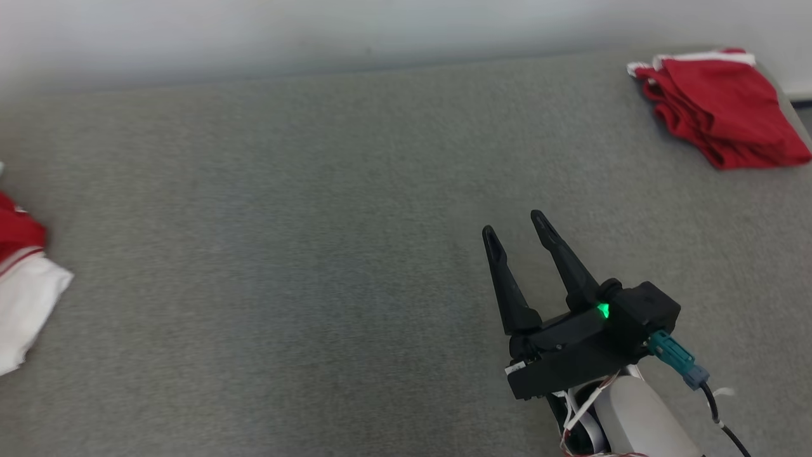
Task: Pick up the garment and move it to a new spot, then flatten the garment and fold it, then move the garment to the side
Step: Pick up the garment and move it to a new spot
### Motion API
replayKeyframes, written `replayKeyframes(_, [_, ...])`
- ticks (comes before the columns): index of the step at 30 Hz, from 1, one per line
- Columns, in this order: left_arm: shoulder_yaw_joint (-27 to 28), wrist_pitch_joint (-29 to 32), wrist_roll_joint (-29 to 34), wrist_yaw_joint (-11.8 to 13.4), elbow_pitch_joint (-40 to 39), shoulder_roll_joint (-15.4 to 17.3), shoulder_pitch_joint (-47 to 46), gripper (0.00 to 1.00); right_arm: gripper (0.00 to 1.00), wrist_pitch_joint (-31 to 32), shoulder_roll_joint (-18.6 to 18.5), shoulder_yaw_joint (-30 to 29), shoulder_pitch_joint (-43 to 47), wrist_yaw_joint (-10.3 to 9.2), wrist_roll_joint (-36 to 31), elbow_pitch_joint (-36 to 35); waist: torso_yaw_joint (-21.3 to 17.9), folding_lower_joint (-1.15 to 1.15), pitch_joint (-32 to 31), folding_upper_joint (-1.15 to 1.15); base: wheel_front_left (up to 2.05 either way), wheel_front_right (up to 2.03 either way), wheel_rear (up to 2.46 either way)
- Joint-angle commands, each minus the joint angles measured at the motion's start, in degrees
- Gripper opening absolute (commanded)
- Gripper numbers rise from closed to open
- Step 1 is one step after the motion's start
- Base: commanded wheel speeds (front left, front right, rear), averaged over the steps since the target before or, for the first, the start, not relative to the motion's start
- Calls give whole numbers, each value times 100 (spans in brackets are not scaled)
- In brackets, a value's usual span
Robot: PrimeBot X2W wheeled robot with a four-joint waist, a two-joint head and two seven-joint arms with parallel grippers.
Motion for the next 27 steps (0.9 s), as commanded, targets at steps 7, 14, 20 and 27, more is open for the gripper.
replayKeyframes(7, [-314,567,138,-266,1398,110,-552,100,100,-129,5,-7,-148,-10,-12,3,-910,-2,969,-1,0,0,0])
replayKeyframes(14, [-346,1521,-145,-356,2404,-64,-598,100,100,-86,4,-78,-176,-10,-137,4,-891,-2,961,-1,0,0,0])
replayKeyframes(20, [-437,2094,-228,-332,2890,-203,-435,100,100,-29,5,-108,-140,-10,-206,-28,-878,-2,944,-1,0,0,0])
replayKeyframes(27, [-420,1730,-237,-453,2892,-228,-563,0,100,24,6,-224,-3,-10,-261,-26,-735,-2,805,-1,0,0,0])
